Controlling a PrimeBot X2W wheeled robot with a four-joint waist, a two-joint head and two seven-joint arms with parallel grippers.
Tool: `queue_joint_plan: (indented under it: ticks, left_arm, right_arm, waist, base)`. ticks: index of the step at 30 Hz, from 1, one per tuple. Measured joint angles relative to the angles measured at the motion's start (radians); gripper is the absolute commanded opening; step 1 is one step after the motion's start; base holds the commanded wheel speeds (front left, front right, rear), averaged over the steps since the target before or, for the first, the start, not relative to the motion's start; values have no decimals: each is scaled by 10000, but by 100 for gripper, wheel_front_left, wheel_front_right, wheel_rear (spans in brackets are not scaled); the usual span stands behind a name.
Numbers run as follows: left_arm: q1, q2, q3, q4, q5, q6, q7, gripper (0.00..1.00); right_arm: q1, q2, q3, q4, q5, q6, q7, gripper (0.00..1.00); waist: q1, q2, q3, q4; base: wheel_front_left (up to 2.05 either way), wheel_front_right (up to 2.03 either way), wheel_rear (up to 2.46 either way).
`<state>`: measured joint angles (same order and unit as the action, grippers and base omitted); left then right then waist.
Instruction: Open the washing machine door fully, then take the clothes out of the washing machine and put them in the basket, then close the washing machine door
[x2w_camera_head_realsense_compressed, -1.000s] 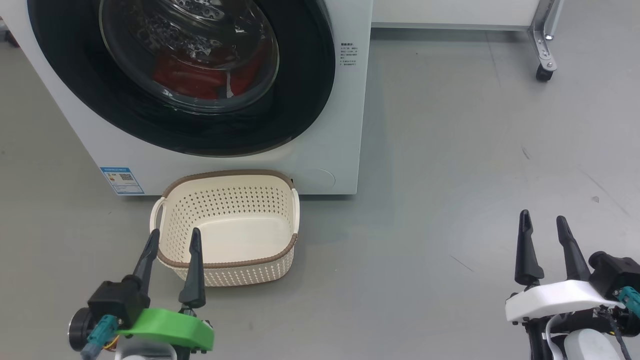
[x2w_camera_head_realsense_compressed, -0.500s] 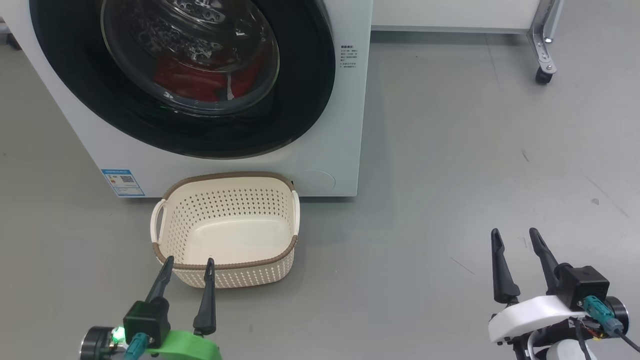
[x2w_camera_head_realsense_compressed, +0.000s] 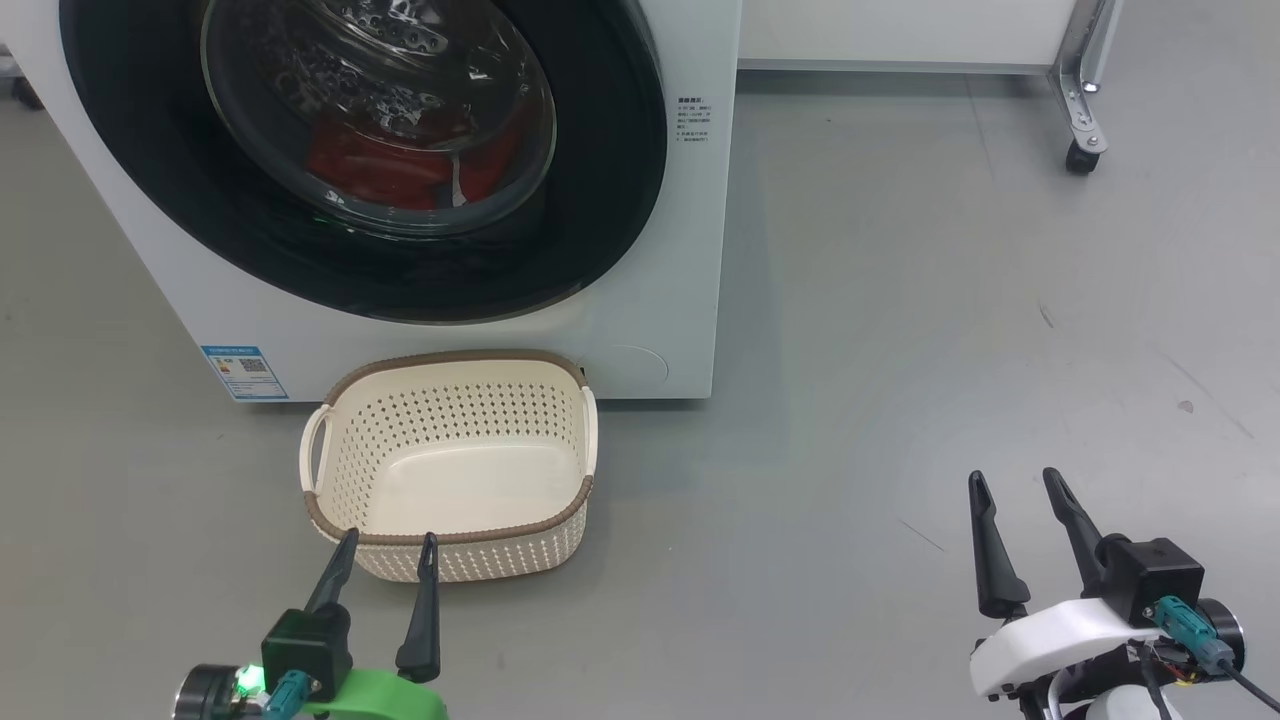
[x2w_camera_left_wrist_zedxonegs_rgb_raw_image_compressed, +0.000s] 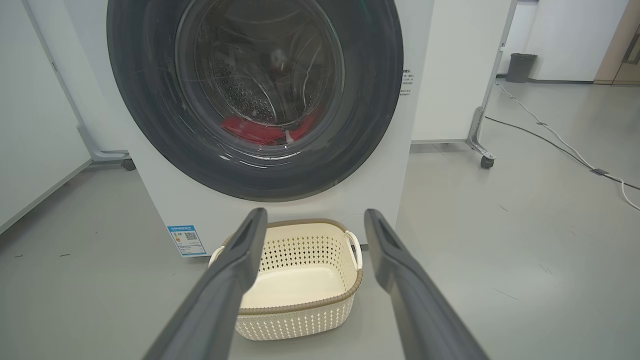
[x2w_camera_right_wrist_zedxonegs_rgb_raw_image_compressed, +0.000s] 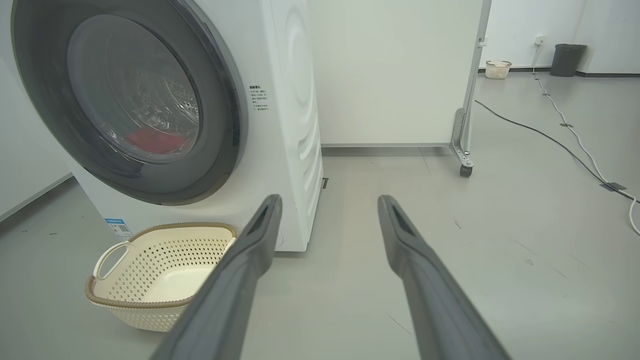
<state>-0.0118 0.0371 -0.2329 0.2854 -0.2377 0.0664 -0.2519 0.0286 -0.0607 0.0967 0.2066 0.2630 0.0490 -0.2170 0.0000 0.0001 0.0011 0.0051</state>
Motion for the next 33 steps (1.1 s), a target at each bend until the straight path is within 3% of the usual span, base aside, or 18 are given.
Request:
queue_joint_plan:
  ticks: [33]
  left_arm:
    - [-202,0,-134,290,-259,182,0,100]
  right_arm:
    - [-87,31,23,347,79,-92,-104,100]
  waist:
    - [0,0,-42,110]
  base:
    - [0,0,0]
